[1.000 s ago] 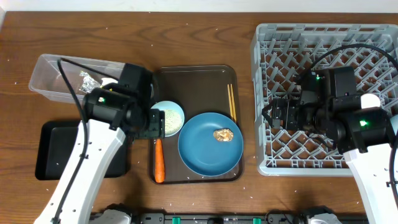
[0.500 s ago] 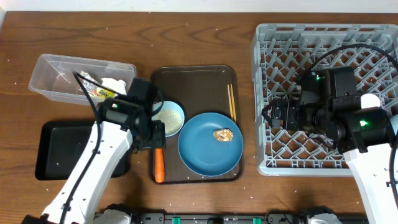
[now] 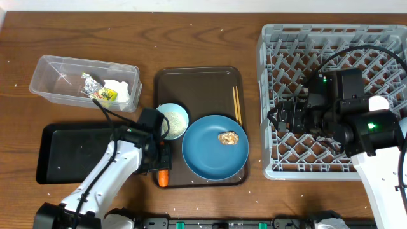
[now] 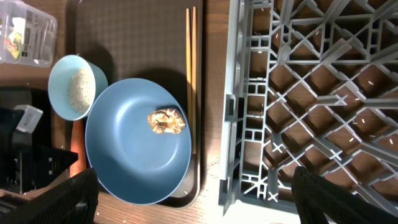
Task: Sort waste into correct bins and load items into the dishwasher rack
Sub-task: 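Reach the left gripper down to the orange carrot on the tray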
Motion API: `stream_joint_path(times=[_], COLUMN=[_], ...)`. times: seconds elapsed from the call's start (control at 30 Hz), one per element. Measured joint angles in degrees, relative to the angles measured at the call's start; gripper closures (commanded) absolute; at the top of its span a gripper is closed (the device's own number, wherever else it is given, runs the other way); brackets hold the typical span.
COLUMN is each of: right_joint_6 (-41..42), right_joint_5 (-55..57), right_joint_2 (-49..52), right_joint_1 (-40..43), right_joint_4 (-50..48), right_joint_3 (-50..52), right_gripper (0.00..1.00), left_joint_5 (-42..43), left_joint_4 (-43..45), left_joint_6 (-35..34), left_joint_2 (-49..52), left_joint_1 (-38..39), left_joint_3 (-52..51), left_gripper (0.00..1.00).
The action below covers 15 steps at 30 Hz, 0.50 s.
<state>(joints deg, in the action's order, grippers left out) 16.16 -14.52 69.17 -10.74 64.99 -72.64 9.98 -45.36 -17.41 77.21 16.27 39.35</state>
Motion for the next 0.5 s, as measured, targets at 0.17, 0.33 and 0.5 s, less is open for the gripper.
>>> stream_joint_path(times=[0.17, 0.33, 0.5], right_joint_6=[0.22, 0.37, 0.39], right_joint_5=[0.00, 0.00, 0.00], right_joint_2=[0.00, 0.00, 0.00], right_joint_1=[0.00, 0.00, 0.00], right_joint_4=[-0.04, -0.04, -0.04], right_joint_3=[0.00, 0.00, 0.00], right_gripper=[0.08, 0.08, 0.08], left_joint_5=[0.44, 0.63, 0.61], left_joint_4=[2.47, 5.35, 7.19], left_joint_6=[1.16, 2.05, 2.64], left_joint_2=[0.00, 0.00, 0.00], left_joint_1=[0.92, 2.97, 3.67], left_joint_3=[-2.10, -2.69, -4.04], left_gripper=[0.53, 0.53, 0.53])
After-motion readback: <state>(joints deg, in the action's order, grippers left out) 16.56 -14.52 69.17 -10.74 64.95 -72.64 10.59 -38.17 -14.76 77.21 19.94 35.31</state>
